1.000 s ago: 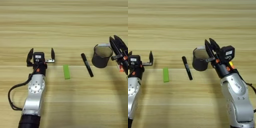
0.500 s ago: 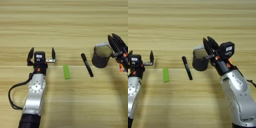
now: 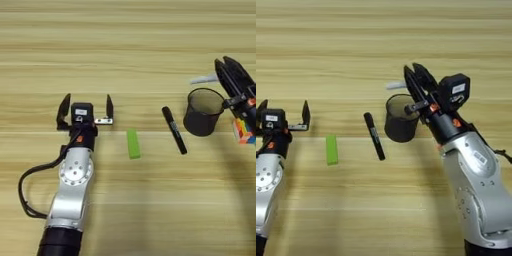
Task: Move the objects on the table
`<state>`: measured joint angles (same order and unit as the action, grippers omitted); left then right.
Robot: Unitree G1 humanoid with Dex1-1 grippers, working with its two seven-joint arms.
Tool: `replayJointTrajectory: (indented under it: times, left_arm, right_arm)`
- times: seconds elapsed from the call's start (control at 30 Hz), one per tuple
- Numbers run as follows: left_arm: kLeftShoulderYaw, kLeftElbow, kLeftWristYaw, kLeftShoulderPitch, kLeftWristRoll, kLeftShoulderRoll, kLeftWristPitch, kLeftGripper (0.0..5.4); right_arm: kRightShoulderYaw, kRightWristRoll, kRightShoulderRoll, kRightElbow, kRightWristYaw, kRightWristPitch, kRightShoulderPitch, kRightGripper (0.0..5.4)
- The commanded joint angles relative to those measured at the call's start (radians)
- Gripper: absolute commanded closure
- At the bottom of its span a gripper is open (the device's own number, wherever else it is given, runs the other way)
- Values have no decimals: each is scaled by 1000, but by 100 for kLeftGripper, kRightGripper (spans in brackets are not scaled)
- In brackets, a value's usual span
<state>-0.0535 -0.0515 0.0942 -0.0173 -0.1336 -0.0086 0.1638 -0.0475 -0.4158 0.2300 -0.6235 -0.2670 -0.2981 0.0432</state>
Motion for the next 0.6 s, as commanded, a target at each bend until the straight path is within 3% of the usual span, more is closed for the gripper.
replayJointTrajectory:
  times: [0.03, 0.17, 0.4, 0.6]
  left_arm:
    - [-36, -4, -14, -6, -41, 18, 31, 0]
    - [-84, -2, -11, -3, -108, 38, 69, 0]
    - [-139, -2, -3, -3, -183, 58, 115, 0]
    - [-185, -5, 5, -4, -252, 79, 143, 0]
  right_arm:
    - [67, 3, -22, 14, 4, -38, 42, 472]
    - [121, -9, -44, 23, 8, -89, 87, 472]
    - [189, -20, -89, 52, 16, -191, 162, 472]
    - [240, 3, -134, 102, 24, -206, 226, 472]
